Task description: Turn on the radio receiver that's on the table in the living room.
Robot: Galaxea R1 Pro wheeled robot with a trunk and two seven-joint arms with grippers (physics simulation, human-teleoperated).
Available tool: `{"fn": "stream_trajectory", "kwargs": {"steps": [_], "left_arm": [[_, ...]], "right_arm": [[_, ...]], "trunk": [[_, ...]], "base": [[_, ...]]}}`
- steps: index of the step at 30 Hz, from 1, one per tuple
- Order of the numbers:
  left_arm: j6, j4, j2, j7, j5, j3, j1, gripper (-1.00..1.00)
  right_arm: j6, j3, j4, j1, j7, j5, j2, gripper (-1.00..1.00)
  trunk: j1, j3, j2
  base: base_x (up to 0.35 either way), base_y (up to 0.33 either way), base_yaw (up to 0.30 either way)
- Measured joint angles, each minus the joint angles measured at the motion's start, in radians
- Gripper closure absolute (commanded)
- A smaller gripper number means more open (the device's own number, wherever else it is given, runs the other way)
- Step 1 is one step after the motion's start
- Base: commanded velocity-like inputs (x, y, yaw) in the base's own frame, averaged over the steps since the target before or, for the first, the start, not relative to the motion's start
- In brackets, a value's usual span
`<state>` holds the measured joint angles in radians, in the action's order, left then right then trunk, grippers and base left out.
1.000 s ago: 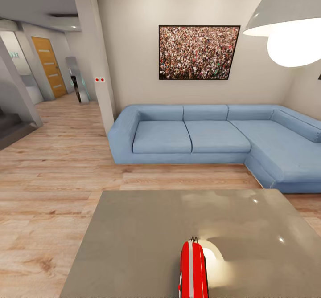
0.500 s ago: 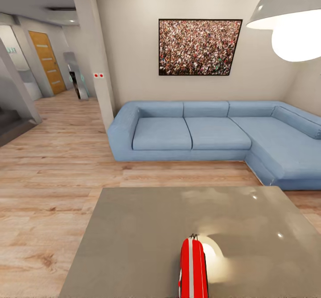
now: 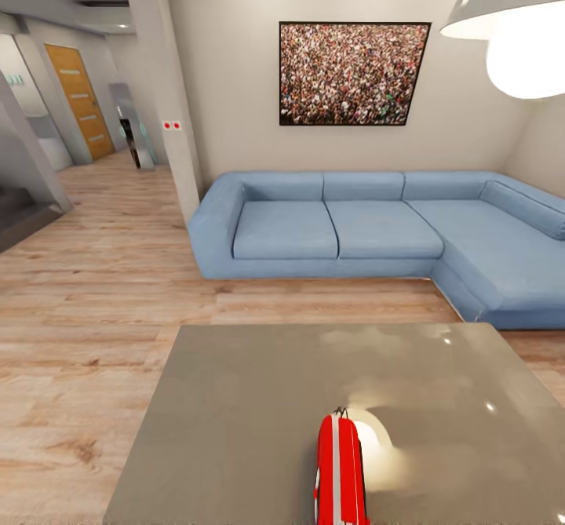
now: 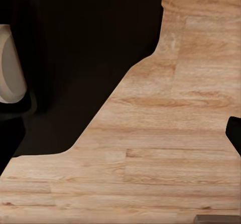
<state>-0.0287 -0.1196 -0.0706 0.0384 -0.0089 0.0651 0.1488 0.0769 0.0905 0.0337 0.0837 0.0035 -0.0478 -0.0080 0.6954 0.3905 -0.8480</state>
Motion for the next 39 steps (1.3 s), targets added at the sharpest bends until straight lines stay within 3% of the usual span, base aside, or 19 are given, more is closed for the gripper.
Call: {"fn": "stream_trajectory", "kwargs": {"steps": [39], "left_arm": [[-0.002, 0.0, 0.0, 0.0, 0.001, 0.002, 0.0, -1.0]], "right_arm": [[0.0, 0.0, 0.0, 0.0, 0.0, -0.001, 0.0, -1.0]], "trunk": [[0.0, 0.064, 0.0]], "base": [[0.0, 0.0, 0.0]]}}
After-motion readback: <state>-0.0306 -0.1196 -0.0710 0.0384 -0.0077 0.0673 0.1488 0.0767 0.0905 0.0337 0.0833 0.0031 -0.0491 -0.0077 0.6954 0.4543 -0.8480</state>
